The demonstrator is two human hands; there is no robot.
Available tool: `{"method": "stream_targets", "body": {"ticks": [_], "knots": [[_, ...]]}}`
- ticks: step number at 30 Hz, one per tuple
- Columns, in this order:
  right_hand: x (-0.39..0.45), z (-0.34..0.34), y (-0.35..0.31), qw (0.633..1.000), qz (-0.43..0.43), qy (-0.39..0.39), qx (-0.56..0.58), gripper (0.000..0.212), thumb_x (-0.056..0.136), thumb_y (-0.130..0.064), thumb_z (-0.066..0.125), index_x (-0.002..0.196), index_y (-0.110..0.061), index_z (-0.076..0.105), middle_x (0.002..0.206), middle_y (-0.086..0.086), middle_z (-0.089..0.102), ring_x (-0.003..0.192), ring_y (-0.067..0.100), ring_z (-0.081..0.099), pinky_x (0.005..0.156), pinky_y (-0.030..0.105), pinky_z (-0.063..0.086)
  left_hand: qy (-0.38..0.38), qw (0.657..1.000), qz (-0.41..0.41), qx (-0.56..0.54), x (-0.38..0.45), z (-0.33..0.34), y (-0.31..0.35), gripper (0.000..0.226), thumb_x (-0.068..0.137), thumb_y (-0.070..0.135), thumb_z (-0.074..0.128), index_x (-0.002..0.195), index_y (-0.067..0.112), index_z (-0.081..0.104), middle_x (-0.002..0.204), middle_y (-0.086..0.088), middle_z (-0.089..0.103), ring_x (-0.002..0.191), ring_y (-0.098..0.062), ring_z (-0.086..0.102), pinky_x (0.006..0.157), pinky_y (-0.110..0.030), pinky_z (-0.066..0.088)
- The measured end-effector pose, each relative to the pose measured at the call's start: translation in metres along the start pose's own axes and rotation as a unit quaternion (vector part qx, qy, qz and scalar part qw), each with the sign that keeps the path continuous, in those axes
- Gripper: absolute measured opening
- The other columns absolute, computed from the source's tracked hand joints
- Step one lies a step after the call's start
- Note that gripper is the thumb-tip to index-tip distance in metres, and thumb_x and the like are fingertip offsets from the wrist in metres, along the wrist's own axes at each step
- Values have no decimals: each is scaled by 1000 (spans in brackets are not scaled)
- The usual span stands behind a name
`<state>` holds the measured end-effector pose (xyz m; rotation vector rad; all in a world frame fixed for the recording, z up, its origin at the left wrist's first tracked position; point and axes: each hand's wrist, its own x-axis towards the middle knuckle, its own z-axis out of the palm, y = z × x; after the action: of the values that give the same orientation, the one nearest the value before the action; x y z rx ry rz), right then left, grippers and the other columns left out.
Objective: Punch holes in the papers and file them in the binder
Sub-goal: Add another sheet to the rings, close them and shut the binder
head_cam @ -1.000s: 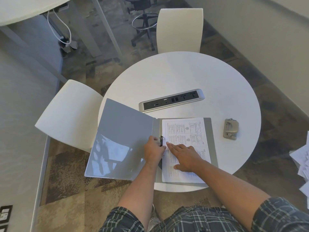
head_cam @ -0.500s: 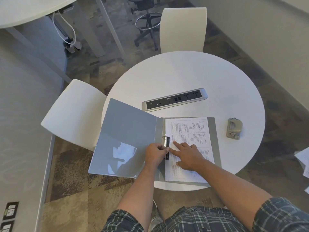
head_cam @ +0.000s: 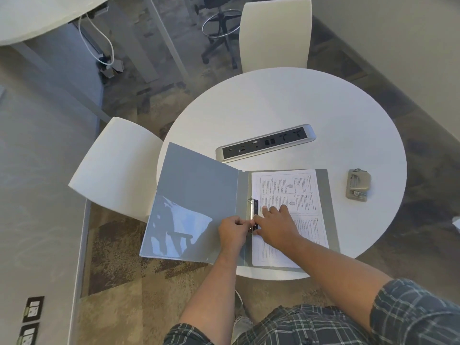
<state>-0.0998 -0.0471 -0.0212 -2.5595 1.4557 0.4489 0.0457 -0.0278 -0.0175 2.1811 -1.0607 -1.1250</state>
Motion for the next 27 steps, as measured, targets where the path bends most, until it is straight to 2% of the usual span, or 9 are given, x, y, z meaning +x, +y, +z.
{"method": "stream_targets", "body": {"ticks": [2,6,11,15,20,22,24,27], "knots": [[1,0,1,1000,-14,5,-14,52,103,-54,42,141,-20,49,150,19,51,133,37,51,107,54,33,3,1000,-3,0,0,0,1,26,83,24,82,74,1,73,67,-6,70,56,-9,58,48,-14,45],[2,-1,10,999,-30,4,-40,65,99,-63,42,147,-19,44,155,17,46,134,38,50,108,55,31,-17,1000,-8,0,1,0,-1,27,82,27,83,76,4,73,74,-11,74,61,-13,65,62,-34,59],[3,6,8,998,-32,-5,-49,68,102,-57,41,154,-13,34,159,21,39,138,40,46,110,56,30,-19,1000,-7,-2,1,1,-2,30,81,26,84,76,-1,71,75,-16,73,59,-13,62,58,-30,56],[7,2,9,1000,-7,-8,-29,66,104,-50,39,158,-12,27,160,13,40,138,35,46,111,53,29,-34,999,-12,-7,2,-1,0,26,80,25,85,76,1,73,77,-16,74,60,-13,61,57,-27,53],[8,2,8,999,3,-24,-32,64,106,-39,40,161,-14,19,165,9,32,135,33,50,111,52,30,-30,999,-23,2,2,-1,3,23,77,27,87,74,7,75,73,-11,75,64,-21,68,63,-38,59],[8,4,8,999,12,-30,-21,65,107,-39,39,162,-17,15,167,7,28,132,33,53,110,52,31,-29,999,-21,11,1,-1,5,24,77,25,87,74,5,74,74,-13,75,66,-28,72,66,-43,61],[10,7,9,999,15,-35,-20,67,107,-42,38,163,-19,11,169,4,24,130,33,55,110,53,30,-32,999,-9,22,-1,-4,9,27,78,24,86,73,1,72,73,-16,74,65,-27,71,67,-46,61],[14,5,13,999,15,-51,-8,70,106,-53,33,164,-21,9,170,1,21,129,32,58,113,54,28,-57,992,18,109,-4,-9,21,29,83,31,80,71,7,70,70,-10,72,61,-20,66,61,-38,57]]}}
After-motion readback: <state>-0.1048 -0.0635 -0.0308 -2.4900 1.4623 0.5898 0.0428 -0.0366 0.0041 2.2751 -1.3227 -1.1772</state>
